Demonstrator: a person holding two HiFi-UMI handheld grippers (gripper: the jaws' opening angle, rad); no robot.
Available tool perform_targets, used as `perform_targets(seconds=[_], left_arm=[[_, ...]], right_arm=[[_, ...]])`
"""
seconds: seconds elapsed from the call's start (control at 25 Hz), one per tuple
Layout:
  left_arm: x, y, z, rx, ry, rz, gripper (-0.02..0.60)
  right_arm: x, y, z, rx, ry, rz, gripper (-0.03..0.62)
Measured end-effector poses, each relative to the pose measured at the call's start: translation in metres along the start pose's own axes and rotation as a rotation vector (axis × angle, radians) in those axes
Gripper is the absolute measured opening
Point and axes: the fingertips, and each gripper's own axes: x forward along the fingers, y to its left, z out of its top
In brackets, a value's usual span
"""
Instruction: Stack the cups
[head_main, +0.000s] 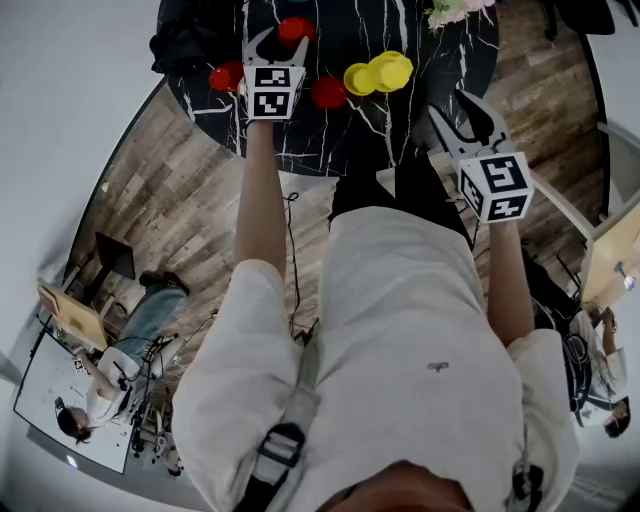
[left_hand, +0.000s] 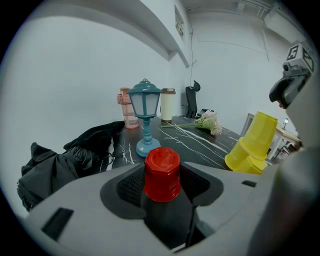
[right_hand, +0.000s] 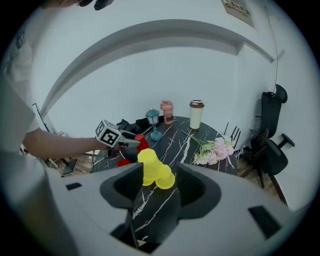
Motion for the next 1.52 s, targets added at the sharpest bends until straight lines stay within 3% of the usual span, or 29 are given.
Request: perform_targets(seconds=[0.52, 1.08, 1.52], left_arm=[[-0.005, -0.001, 0.005, -0.008, -0.031, 0.017, 0.212], [-0.058, -0.014, 0.028, -0.032, -0.107, 0.032, 0.212], [-0.096, -0.047, 0.035, -0.01, -0.126, -0.007, 0.212]], right_arm=[[-0.006, 0.0, -0.007, 0.011, 0.003, 0.0, 0.209], [-0.01, 0.011, 0.005, -0.009, -0.051, 0.023, 0.207], [-0.012, 0.018, 0.008, -0.015, -0.084, 0.039, 0.206]])
